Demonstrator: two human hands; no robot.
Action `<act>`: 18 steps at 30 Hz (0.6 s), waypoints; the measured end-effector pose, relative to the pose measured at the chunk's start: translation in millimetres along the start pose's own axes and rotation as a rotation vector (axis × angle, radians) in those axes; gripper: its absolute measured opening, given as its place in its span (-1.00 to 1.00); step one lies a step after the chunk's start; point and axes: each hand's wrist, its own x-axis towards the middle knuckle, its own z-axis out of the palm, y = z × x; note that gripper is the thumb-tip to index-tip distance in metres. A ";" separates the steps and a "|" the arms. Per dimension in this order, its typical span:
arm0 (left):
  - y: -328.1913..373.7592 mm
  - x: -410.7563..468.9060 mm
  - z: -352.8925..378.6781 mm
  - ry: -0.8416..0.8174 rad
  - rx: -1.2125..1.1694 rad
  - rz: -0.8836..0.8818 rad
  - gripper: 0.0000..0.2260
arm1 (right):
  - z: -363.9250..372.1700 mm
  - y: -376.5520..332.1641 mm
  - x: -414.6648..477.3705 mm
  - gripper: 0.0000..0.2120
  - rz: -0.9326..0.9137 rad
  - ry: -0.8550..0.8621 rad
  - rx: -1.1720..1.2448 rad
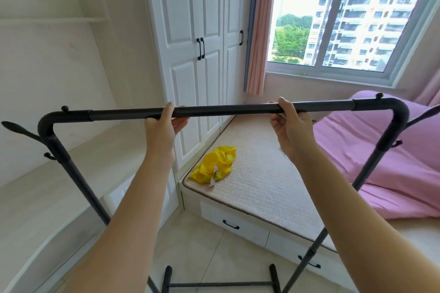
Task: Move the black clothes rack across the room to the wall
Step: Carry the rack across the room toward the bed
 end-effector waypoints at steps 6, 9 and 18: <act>-16.1 1.4 29.8 -0.076 -0.018 -0.052 -0.80 | -22.7 -20.7 -2.6 -0.81 -0.070 0.081 -0.036; -24.9 -2.3 49.2 -0.130 -0.027 -0.058 -0.78 | -38.6 -32.3 -6.0 -0.81 -0.084 0.134 -0.052; -60.6 -23.9 115.5 -0.255 -0.033 -0.154 -0.84 | -95.6 -72.7 -8.0 -0.80 -0.205 0.254 -0.081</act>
